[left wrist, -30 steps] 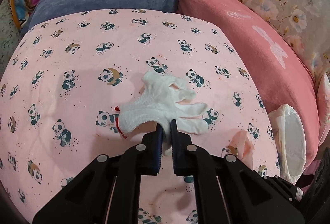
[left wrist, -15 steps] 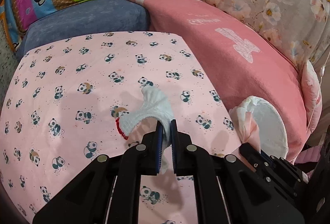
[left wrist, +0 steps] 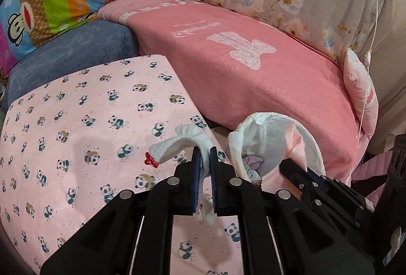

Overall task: Collect trash
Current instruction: 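Carry the glove and pink cloth over the bin and open both grippers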

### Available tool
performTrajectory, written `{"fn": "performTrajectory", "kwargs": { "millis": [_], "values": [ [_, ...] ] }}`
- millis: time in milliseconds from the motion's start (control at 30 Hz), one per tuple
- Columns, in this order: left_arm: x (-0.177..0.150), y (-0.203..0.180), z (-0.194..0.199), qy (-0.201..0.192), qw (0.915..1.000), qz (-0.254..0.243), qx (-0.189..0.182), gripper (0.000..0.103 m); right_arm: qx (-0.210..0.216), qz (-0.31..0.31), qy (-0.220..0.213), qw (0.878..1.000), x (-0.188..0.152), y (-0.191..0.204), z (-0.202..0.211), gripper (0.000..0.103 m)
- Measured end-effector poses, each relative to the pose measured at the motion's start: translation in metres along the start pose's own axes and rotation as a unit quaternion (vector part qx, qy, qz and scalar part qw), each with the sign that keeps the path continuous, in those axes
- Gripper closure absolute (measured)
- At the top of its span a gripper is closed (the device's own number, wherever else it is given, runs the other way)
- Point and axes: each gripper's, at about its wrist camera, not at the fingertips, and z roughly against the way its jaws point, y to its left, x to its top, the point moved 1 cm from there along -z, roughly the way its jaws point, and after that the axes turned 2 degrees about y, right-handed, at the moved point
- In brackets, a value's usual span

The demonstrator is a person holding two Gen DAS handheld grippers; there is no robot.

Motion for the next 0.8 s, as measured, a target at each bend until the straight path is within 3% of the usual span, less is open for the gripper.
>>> {"fn": "performTrajectory", "kwargs": {
  "millis": [467,800],
  "values": [
    [0.016,-0.085,-0.025,0.012,0.9969,-0.068,-0.036,0.095,-0.031,-0.056,-0.030,0.997,0.014,-0.080,0.026,0.098],
    [0.021,-0.114,-0.045,0.032,0.9945,-0.088,-0.047,0.094,-0.045,-0.080,-0.026,0.995,0.018,-0.121,0.027,0.098]
  ]
}}
